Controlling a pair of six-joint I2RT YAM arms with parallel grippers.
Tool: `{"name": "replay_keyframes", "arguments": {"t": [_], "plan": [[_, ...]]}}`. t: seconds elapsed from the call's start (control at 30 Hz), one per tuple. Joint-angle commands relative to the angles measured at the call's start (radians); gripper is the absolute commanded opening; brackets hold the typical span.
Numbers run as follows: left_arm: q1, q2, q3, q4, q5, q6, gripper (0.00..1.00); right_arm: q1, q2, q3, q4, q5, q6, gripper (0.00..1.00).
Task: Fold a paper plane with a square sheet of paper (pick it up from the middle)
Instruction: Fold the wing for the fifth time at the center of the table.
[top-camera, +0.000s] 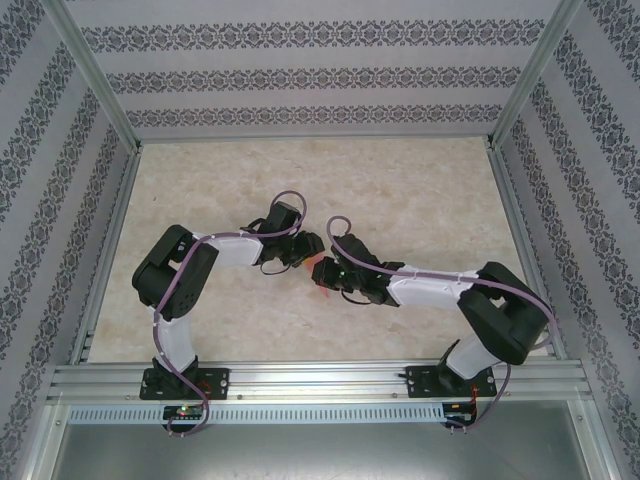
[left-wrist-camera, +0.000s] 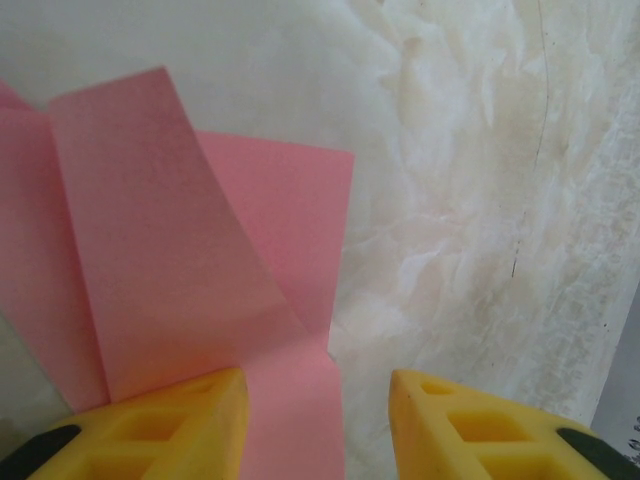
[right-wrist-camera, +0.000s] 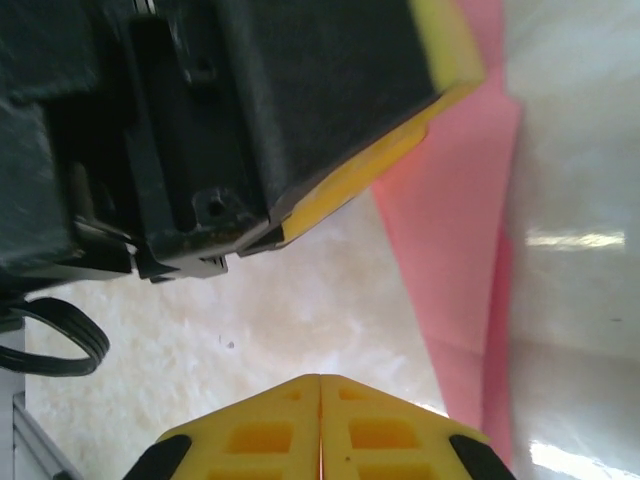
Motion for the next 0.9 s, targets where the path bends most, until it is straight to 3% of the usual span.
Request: {"name": "replay_keyframes", "arguments": {"t": [0.0, 0.87], "plan": [[0.010, 0.067, -0.024, -0.145, -0.066, 0.044, 0.44, -0.012, 0.037, -0.021, 0.094, -0.044, 0.032, 0.08], [0.010, 0.085, -0.017, -0.151, -0.056, 0.054, 0.44, -0.039, 0.190, -0.135, 0.023, -0.068, 0.092, 0.06]]}}
